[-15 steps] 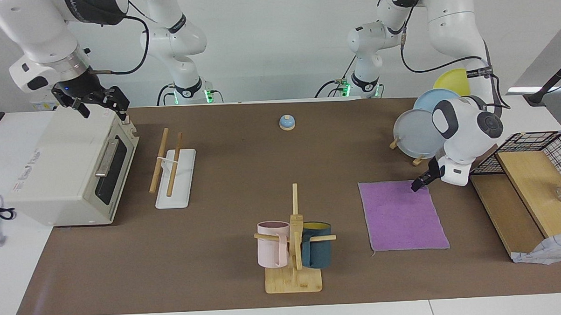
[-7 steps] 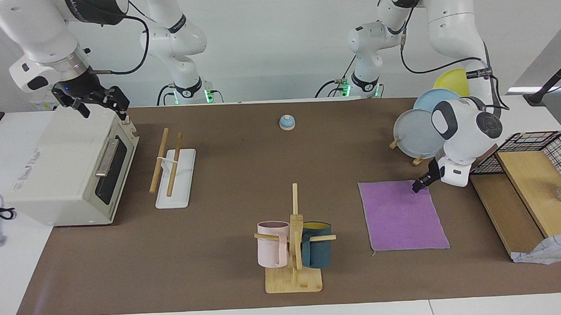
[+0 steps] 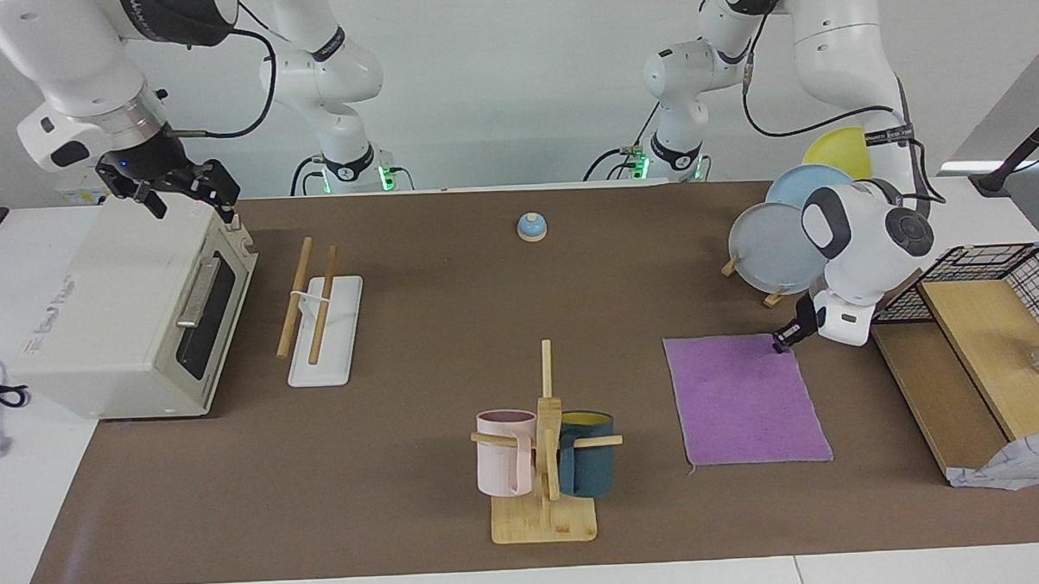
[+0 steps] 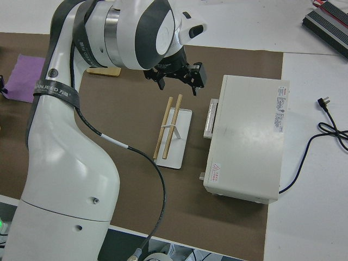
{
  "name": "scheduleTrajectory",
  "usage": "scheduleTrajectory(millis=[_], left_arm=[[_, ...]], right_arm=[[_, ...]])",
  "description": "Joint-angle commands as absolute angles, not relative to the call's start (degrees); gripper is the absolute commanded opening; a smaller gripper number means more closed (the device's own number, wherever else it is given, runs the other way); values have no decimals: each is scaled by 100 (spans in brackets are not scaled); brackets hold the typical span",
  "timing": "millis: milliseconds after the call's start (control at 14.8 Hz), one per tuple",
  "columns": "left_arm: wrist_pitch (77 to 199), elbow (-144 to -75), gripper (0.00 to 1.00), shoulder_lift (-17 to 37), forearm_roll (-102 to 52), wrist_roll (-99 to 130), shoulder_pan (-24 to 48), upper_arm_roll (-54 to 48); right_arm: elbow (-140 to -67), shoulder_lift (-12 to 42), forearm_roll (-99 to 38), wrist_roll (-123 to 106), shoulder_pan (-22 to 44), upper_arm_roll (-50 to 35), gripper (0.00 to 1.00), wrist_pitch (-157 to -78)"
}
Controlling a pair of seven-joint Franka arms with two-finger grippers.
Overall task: Fold towel and hang on rack
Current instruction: 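Close the left gripper on the purple towel's near edge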
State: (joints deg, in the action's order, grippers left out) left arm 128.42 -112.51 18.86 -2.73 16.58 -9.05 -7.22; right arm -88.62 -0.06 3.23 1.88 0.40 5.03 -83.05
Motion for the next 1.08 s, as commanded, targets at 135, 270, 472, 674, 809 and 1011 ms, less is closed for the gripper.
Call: scheduleTrajectory(millis=[135, 270, 472, 674, 809, 1011], left_arm=[[12911, -11276, 0, 1898, -325, 1494, -949, -730], [12867, -11250, 0, 1898, -308, 1275, -949, -738], [12806, -11189, 0, 1811, -299, 1073, -914, -738], [12367, -10908, 0, 1452, -168, 285, -617, -773], [12340, -10898, 0, 1231, 95, -156, -152, -782], [12541, -11038, 0, 1204, 1280, -685, 841, -791]], right_arm=[[-8895, -44, 334, 79, 9, 492, 100, -8271], [-8895, -44, 334, 79, 9, 492, 100, -8271], [-8895, -44, 334, 79, 9, 492, 100, -8271], [-8895, -44, 334, 79, 9, 492, 100, -8271], [-8895, -44, 334, 79, 9, 492, 100, -8271], [-8895, -44, 334, 79, 9, 492, 100, -8271]])
